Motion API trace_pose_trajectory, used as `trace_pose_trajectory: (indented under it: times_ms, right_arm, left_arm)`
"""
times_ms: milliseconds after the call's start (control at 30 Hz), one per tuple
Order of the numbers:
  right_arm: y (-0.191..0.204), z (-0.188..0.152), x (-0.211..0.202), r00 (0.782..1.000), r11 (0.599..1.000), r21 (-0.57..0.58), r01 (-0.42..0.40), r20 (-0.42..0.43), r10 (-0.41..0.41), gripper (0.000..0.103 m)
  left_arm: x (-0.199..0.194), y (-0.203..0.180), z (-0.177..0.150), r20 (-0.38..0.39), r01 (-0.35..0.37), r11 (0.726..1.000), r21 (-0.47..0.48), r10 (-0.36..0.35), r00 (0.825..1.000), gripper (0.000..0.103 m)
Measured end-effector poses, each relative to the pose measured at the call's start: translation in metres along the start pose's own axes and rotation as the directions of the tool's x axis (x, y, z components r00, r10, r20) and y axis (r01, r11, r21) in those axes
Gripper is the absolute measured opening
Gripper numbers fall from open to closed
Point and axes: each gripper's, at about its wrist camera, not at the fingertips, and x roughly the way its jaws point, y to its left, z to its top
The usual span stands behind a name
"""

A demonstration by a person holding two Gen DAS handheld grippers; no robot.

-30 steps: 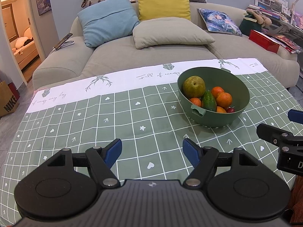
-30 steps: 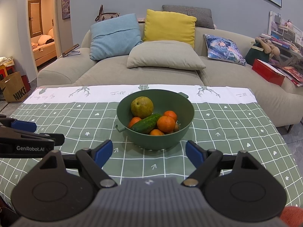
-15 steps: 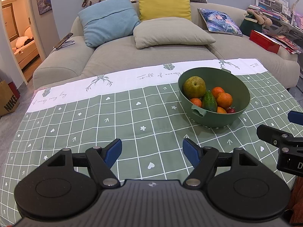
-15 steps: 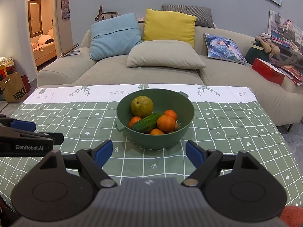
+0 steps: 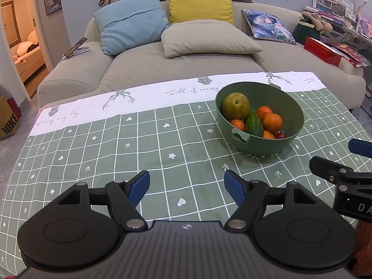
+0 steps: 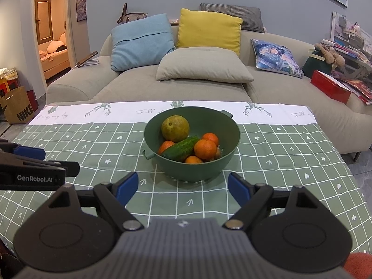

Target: Organize fruits

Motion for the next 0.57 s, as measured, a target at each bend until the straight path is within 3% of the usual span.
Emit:
trace_pose_trajectory:
  times_ms: [567]
  right_arm:
    - [-0.0034, 0.0002, 0.0048, 1.000, 1.000, 0.016, -0.001, -0.017, 0.001, 0.081]
  left_arm:
    - [0.0024, -0.0024, 0.0015, -0.015, 0.010, 1.000, -0.005, -0.010, 1.000, 0.086]
